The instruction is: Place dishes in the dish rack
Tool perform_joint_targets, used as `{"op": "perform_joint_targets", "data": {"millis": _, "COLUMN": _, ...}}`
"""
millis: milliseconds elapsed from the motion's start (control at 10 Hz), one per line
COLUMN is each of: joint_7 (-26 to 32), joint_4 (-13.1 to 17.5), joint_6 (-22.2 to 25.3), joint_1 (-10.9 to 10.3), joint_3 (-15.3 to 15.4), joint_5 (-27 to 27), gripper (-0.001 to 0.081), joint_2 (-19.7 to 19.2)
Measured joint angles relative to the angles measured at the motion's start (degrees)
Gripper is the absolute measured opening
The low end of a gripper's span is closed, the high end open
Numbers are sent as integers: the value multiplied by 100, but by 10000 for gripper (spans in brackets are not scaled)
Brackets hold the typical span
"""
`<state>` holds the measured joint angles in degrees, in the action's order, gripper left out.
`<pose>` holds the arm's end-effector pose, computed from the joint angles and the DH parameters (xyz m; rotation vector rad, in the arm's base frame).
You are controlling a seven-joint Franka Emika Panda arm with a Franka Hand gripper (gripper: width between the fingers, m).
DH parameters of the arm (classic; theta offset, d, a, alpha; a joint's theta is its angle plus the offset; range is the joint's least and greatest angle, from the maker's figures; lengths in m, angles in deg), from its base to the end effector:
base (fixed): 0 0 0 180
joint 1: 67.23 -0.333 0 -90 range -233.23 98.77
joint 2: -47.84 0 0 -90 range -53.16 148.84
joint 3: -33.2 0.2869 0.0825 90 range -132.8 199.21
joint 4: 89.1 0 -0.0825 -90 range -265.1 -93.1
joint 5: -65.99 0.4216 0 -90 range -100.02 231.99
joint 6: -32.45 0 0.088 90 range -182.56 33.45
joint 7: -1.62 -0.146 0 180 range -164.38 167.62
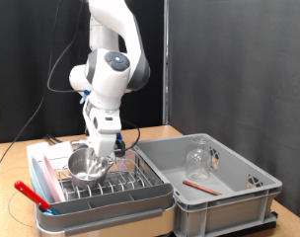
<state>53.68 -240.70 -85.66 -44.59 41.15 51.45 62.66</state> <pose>0.3735 -0.1267 0.2161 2.8206 1.1913 -0.6290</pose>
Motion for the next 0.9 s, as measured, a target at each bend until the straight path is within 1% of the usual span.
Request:
{"op": "perform_joint_targets", "data": {"millis": 200, "joint_7": -455, "joint_4": -189, "joint_6": -419, "joint_1": 96, "joint_3": 0, "joint_5": -195, "gripper": 808, "joint_2": 19}}
{"op": "perform_joint_targets", "data": {"millis": 400, "joint_7": -686, "joint_4": -298, "joint_6": -695, "joint_1": 147, "joint_3": 2, "joint_5": -327, "gripper": 808, "joint_2": -18}}
{"op": "perform_joint_targets", "data": {"millis": 900, "joint_7": -863, "joint_4": -341, "joint_6": -1316, "joint_1": 158, "joint_3": 32, "joint_5": -361, "gripper": 808, "joint_2": -94}}
